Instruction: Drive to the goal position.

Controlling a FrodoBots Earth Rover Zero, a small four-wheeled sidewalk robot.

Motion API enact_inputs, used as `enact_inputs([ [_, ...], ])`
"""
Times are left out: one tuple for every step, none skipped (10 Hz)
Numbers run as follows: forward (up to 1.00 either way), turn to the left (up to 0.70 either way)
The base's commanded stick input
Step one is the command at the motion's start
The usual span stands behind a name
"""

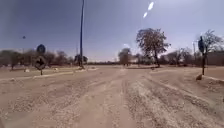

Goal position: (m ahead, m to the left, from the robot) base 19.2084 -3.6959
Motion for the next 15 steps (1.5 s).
enact_inputs([
  [0.85,-0.1],
  [0.85,-0.32],
  [0.85,-0.27],
  [0.85,0.0],
  [0.85,0.0],
  [0.85,0.0],
  [0.85,0.0],
  [0.85,0.0],
  [0.85,0.0],
  [0.85,0.0],
  [0.85,0.0],
  [0.85,0.0],
  [0.85,0.0],
  [0.85,0.0],
  [0.85,0.0],
])
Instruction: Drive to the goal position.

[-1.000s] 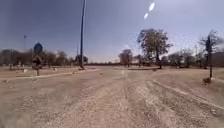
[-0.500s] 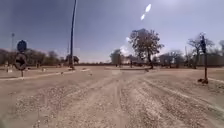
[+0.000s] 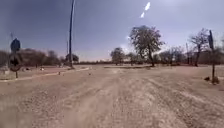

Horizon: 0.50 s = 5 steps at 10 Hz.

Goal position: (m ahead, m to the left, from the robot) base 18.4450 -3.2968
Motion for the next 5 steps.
enact_inputs([
  [0.85,0.0],
  [0.85,0.0],
  [0.85,0.0],
  [0.85,0.0],
  [0.85,0.0],
])
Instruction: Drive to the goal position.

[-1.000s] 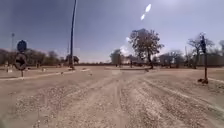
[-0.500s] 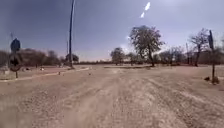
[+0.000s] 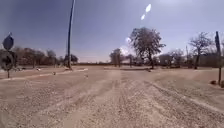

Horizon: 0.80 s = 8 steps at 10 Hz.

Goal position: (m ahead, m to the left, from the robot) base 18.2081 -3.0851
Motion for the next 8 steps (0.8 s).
enact_inputs([
  [0.85,0.0],
  [0.85,0.0],
  [0.85,0.0],
  [0.85,0.0],
  [0.85,0.0],
  [0.85,0.0],
  [0.85,0.0],
  [0.85,0.0],
])
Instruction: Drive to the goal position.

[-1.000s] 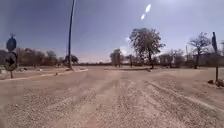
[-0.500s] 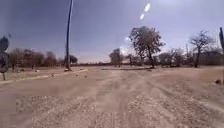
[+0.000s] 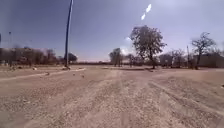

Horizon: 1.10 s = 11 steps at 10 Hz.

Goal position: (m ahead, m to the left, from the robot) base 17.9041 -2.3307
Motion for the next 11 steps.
enact_inputs([
  [0.85,0.0],
  [0.85,0.0],
  [0.85,0.0],
  [0.85,0.0],
  [0.85,0.0],
  [0.85,0.0],
  [0.85,0.0],
  [0.85,0.0],
  [0.85,0.0],
  [0.85,0.0],
  [0.85,0.0],
])
